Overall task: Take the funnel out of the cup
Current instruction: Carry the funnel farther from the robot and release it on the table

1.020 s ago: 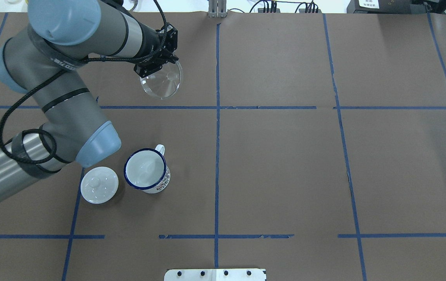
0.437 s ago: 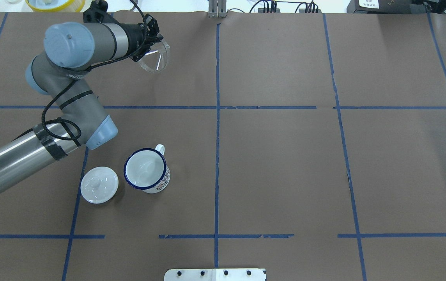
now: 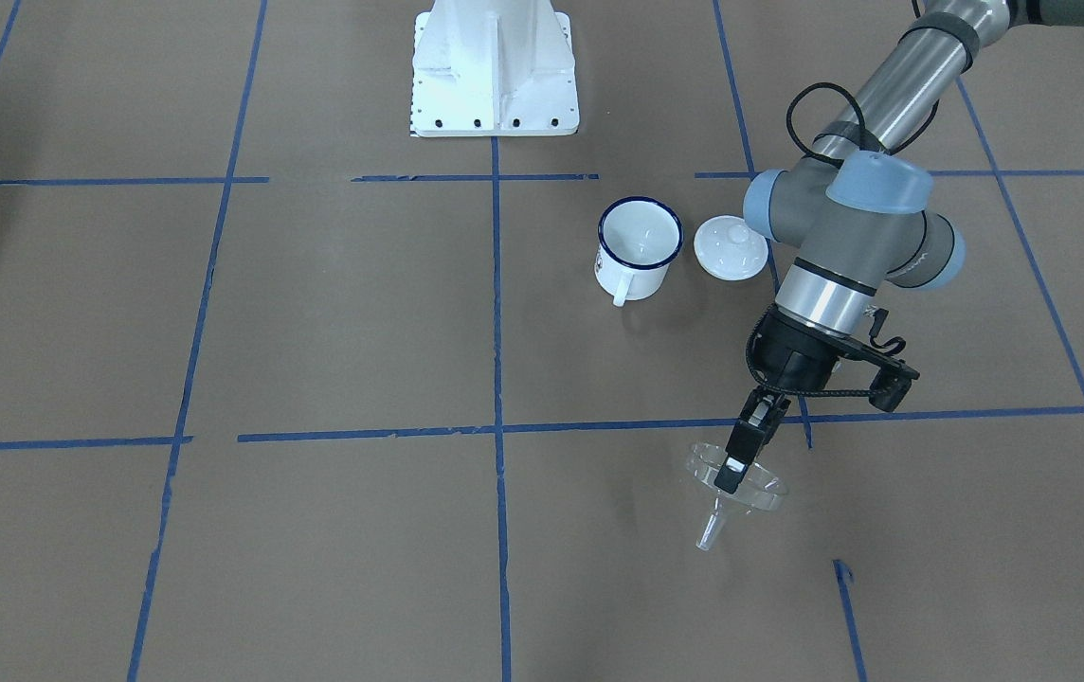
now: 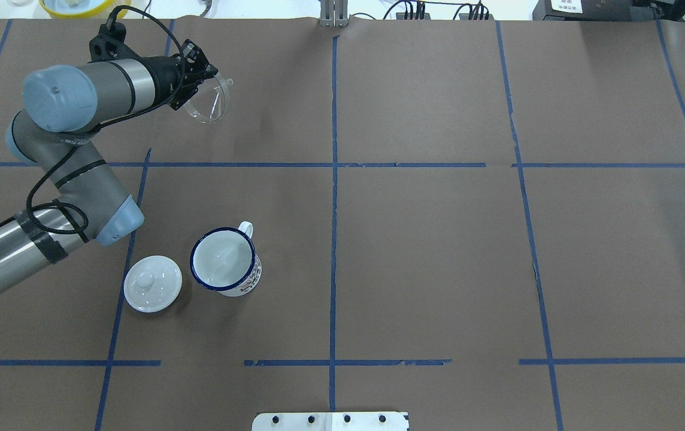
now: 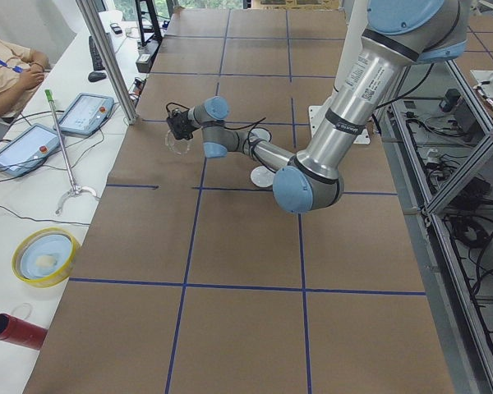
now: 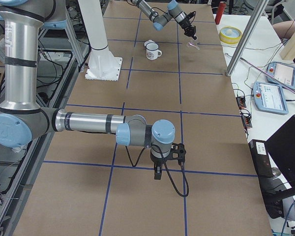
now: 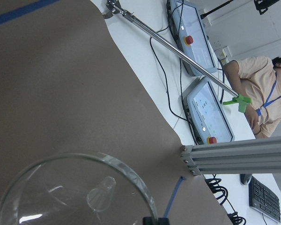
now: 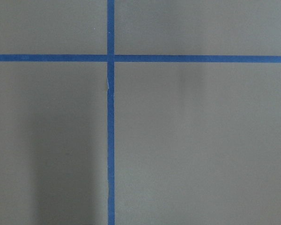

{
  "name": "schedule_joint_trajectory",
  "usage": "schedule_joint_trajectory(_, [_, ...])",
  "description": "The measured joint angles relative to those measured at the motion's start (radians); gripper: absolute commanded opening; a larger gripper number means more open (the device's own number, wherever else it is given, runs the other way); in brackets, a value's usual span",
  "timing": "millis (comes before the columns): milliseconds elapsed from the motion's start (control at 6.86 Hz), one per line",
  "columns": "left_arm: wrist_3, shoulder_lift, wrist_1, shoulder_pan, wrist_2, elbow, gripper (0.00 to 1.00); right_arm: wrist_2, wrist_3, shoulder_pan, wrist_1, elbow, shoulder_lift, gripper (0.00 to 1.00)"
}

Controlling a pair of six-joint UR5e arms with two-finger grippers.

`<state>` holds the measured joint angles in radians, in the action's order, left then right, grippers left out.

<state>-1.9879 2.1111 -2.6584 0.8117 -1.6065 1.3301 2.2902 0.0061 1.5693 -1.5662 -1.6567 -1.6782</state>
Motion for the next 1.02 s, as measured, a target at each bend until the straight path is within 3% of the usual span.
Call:
schedule_joint_trajectory(583, [0.001, -0.013, -0.017, -0.052, 0.001, -0.031, 0.00, 0.000, 0.000, 0.000, 0.000, 0.000, 0.000, 1.00])
schedule_joint_trajectory(874, [0.005, -0.014, -0.054, -0.057, 0.001, -0.057, 0.85, 0.000, 0.000, 0.000, 0.000, 0.000, 0.000, 1.00])
schedule_joint_trajectory(1020, [0.007, -0.014, -0.063, -0.058, 0.000, -0.063, 0.99, 0.000, 0.000, 0.000, 0.000, 0.000, 0.000, 1.00])
